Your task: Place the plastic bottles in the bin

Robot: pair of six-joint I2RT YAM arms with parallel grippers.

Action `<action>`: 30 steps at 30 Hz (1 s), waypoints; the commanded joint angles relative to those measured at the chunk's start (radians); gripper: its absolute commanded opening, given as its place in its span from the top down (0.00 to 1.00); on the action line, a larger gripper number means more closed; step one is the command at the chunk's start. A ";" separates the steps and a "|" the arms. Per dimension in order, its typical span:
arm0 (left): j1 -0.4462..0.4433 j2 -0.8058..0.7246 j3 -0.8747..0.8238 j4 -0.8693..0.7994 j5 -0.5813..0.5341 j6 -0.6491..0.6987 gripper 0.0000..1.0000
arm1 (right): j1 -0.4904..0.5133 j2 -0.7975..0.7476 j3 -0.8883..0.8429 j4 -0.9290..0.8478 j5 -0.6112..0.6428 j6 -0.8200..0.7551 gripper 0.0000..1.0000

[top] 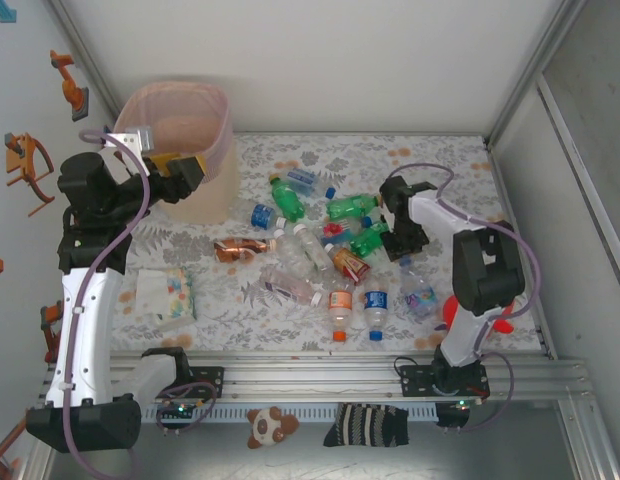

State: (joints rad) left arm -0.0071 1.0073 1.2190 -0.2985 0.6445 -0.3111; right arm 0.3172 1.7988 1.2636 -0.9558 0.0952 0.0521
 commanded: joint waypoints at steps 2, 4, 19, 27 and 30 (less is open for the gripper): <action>-0.011 -0.015 -0.013 0.039 0.017 -0.023 0.28 | -0.005 -0.067 0.012 -0.034 -0.001 0.014 0.71; -0.017 -0.013 -0.015 0.043 0.019 -0.028 0.28 | -0.005 -0.083 0.020 -0.034 -0.006 0.020 0.71; -0.079 0.009 -0.013 0.051 0.012 -0.024 0.28 | -0.005 -0.355 -0.010 0.107 0.025 0.094 0.71; -0.286 0.090 -0.051 0.138 -0.026 0.001 0.29 | -0.006 -0.497 -0.025 0.178 -0.004 0.135 0.71; -0.403 0.162 -0.059 0.190 -0.040 0.018 0.28 | -0.004 -0.530 -0.004 0.187 -0.049 0.159 0.71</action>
State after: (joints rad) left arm -0.3428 1.1248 1.1744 -0.1852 0.6151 -0.3206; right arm 0.3172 1.3037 1.2476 -0.7990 0.0822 0.1688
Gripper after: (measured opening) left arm 0.718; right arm 0.292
